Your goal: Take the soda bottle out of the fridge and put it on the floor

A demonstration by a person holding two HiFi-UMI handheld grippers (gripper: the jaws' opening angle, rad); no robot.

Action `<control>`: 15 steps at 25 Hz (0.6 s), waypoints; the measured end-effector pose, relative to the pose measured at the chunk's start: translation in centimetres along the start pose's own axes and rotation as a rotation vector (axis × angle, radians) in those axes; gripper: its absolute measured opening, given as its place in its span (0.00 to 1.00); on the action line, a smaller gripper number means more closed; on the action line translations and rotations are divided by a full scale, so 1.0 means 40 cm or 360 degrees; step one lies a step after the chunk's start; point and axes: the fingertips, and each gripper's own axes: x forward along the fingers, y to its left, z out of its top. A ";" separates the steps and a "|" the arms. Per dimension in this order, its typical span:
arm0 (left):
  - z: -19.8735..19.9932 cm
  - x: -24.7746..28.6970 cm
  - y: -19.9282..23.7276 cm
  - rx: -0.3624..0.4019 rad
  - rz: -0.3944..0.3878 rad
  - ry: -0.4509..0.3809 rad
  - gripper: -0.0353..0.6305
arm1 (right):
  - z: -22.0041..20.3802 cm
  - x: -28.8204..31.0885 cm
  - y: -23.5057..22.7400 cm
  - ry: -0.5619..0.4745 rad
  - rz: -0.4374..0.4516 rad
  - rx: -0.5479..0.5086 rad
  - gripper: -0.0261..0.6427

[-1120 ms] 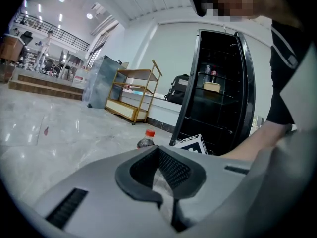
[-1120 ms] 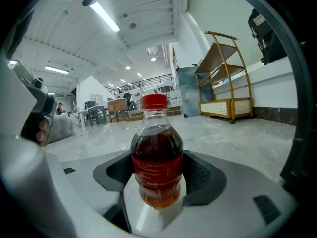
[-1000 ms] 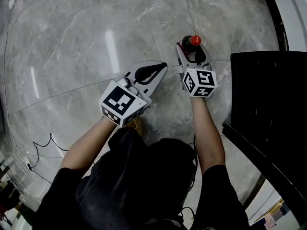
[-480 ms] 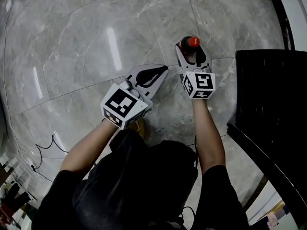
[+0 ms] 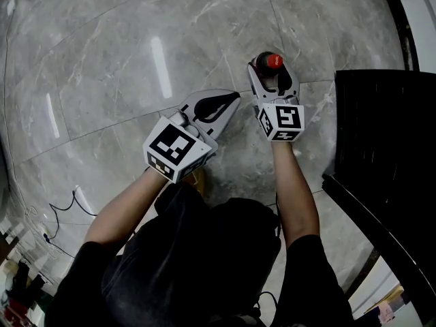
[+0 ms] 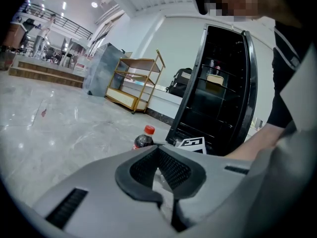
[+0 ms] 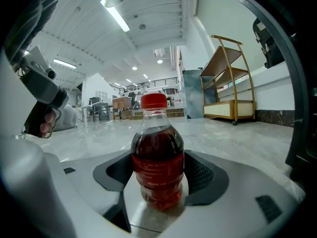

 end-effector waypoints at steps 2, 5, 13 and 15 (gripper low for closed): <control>-0.002 0.000 0.001 0.0000 0.0004 0.0003 0.06 | -0.001 0.000 0.000 0.0003 0.0003 0.0006 0.51; -0.004 0.000 -0.003 -0.0011 0.0007 0.0006 0.06 | 0.000 -0.001 0.003 0.0021 0.0012 -0.0006 0.51; -0.013 -0.011 -0.027 -0.0029 0.0004 0.0014 0.06 | 0.019 -0.029 0.020 0.0030 0.0047 -0.0040 0.53; -0.015 -0.011 -0.033 -0.0037 0.0006 0.0013 0.06 | 0.028 -0.036 0.015 0.0024 0.0040 -0.0045 0.53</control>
